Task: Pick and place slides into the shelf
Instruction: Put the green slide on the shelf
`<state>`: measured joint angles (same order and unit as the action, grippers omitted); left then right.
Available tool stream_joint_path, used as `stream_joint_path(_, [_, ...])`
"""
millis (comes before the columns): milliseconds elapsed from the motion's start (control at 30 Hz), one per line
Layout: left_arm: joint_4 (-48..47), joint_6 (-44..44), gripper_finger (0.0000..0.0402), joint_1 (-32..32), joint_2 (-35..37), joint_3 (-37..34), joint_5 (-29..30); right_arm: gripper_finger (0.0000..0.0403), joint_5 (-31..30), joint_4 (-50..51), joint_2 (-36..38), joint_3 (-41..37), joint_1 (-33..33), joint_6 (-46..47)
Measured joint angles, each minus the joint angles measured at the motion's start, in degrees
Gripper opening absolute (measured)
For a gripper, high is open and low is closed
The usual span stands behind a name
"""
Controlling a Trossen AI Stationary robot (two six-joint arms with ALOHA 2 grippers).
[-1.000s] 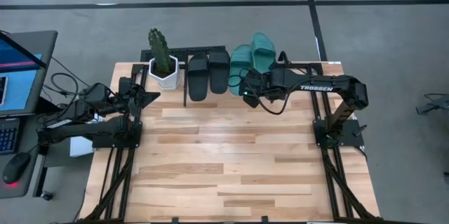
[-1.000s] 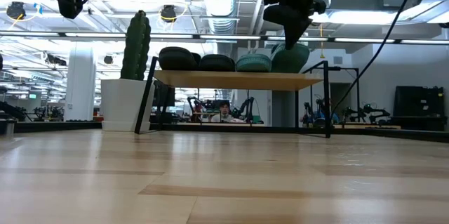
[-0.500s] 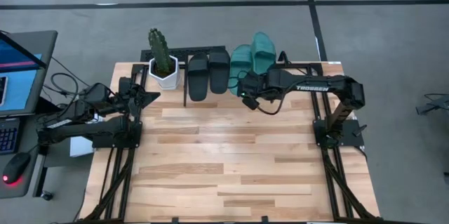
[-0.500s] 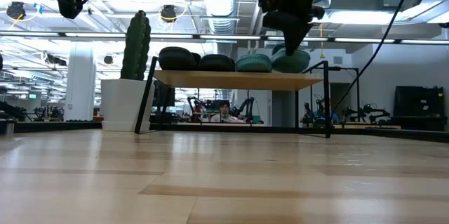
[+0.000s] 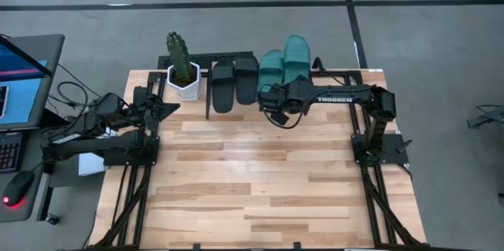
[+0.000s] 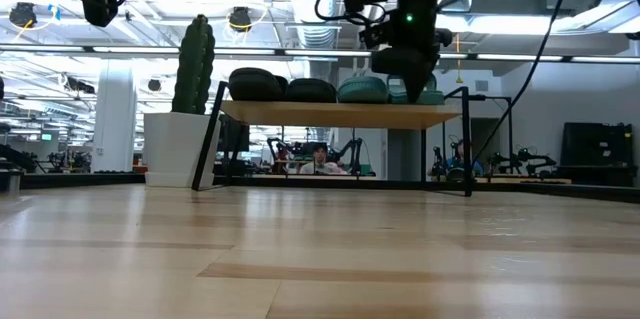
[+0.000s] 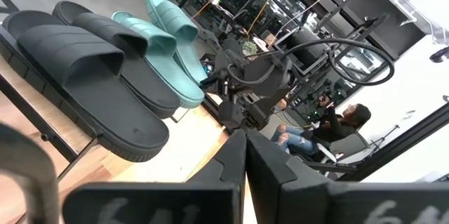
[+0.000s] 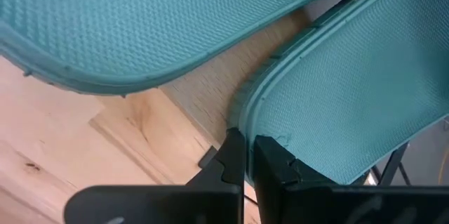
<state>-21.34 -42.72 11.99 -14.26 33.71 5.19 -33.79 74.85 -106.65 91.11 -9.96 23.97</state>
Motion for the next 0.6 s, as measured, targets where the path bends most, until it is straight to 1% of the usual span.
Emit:
stream_joint_path(300, [-0.02,0.0,0.0,0.0,0.0,0.0,0.0,0.0,1.67,0.43,1.46,1.19,1.4,-0.79])
stream_joint_path(600, [-0.02,0.0,0.0,0.0,0.0,0.0,0.0,0.0,1.39,2.89,1.64,2.21,2.06,-0.92])
